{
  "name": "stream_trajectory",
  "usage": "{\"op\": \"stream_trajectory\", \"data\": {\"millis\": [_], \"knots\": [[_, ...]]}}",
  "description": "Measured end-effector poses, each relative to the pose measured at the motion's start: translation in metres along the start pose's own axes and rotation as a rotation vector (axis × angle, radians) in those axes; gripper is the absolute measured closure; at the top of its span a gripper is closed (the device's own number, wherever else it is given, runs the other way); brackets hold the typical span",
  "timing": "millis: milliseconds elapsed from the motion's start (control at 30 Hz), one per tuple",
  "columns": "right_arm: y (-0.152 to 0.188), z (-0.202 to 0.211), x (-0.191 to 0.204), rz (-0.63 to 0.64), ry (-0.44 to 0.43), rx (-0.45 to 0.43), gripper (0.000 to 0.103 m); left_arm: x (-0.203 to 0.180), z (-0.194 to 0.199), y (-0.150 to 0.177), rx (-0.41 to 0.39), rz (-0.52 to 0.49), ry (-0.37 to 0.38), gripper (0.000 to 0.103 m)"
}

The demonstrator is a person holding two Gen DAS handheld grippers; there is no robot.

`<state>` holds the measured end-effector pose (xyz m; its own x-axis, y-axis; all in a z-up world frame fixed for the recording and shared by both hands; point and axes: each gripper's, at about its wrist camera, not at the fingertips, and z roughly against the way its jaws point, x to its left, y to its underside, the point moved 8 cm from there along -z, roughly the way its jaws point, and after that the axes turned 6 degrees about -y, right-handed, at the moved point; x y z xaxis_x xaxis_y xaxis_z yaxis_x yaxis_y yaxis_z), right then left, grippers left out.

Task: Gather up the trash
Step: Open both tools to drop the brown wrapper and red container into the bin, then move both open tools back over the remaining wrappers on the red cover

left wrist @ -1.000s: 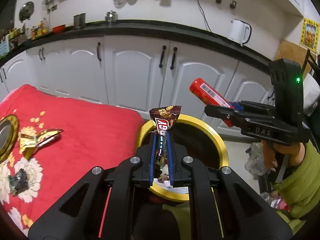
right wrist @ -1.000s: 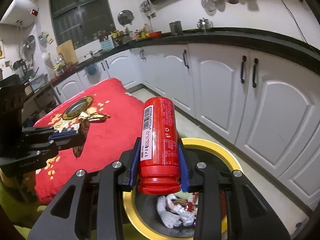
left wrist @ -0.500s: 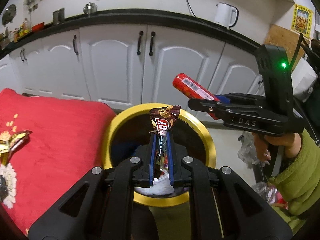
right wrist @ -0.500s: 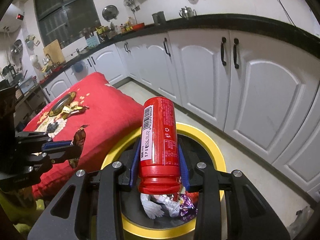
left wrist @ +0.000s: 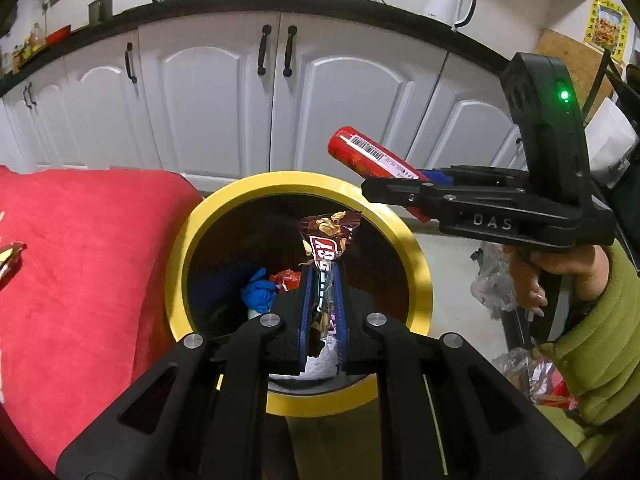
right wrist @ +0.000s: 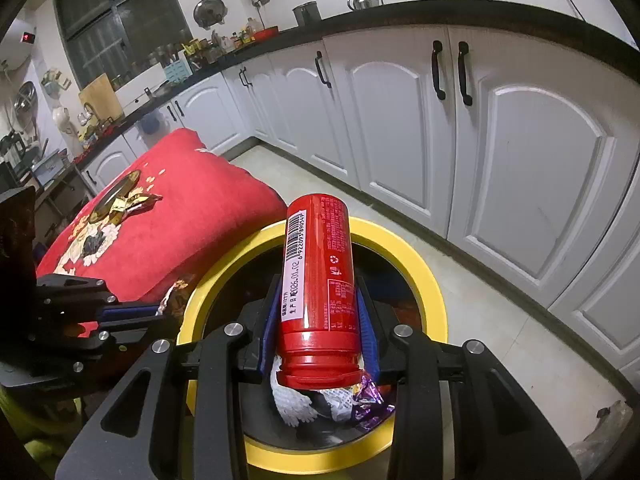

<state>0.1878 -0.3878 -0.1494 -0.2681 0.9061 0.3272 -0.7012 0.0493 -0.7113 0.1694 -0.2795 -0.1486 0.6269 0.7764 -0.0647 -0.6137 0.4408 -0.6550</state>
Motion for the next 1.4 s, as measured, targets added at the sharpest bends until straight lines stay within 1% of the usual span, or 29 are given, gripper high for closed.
{"op": "stream_trajectory", "data": {"millis": [167,233,267,300,333,367,400,433,500,633,700,733,800,900,1000,1200,1400], "knots": [[0.001,-0.003,-0.003,-0.008,0.0,0.002,0.069,0.004,-0.009,0.0,0.016,0.011,-0.004,0.096],[0.001,-0.004,-0.005,-0.016,-0.003,0.001,0.069,0.006,-0.012,0.0,0.021,0.014,-0.013,0.092],[0.001,-0.004,-0.006,-0.022,-0.003,-0.001,0.065,0.008,-0.014,0.001,0.024,0.018,-0.015,0.086],[0.001,-0.004,-0.008,-0.026,0.001,-0.005,0.058,0.009,-0.015,0.001,0.027,0.022,-0.021,0.076],[0.0,-0.003,-0.009,-0.029,0.004,-0.01,0.056,0.01,-0.015,0.003,0.027,0.025,-0.024,0.071],[0.0,-0.002,-0.01,-0.033,0.003,-0.015,0.055,0.011,-0.015,0.003,0.026,0.031,-0.025,0.063],[0.0,-0.001,-0.01,-0.035,0.003,-0.018,0.055,0.011,-0.014,0.003,0.025,0.035,-0.026,0.059],[0.0,0.0,-0.011,-0.035,0.007,-0.02,0.055,0.013,-0.014,0.003,0.022,0.041,-0.031,0.056],[-0.001,0.002,-0.011,-0.036,0.007,-0.024,0.054,0.016,-0.011,0.003,0.017,0.05,-0.04,0.047],[-0.004,0.008,-0.005,-0.025,0.008,-0.041,0.051,0.021,-0.006,0.001,0.0,0.07,-0.051,0.037],[-0.007,0.011,-0.003,-0.019,0.008,-0.05,0.046,0.024,-0.002,0.0,-0.009,0.08,-0.055,0.024],[-0.009,0.013,-0.001,-0.015,0.009,-0.058,0.045,0.026,0.001,-0.001,-0.015,0.088,-0.056,0.021],[-0.012,0.017,0.004,-0.005,0.01,-0.071,0.043,0.029,0.005,-0.003,-0.027,0.099,-0.065,0.013],[-0.015,0.023,0.01,0.009,0.012,-0.089,0.037,0.036,0.015,-0.006,-0.049,0.12,-0.091,0.011],[-0.019,0.029,0.02,0.026,0.009,-0.108,0.034,0.044,0.026,-0.008,-0.074,0.139,-0.121,0.011],[-0.03,0.036,0.043,0.07,-0.016,-0.143,0.031,0.064,0.051,-0.011,-0.128,0.168,-0.203,0.011],[-0.04,0.035,0.069,0.117,-0.049,-0.153,0.03,0.093,0.079,-0.009,-0.176,0.211,-0.29,0.011]]}}
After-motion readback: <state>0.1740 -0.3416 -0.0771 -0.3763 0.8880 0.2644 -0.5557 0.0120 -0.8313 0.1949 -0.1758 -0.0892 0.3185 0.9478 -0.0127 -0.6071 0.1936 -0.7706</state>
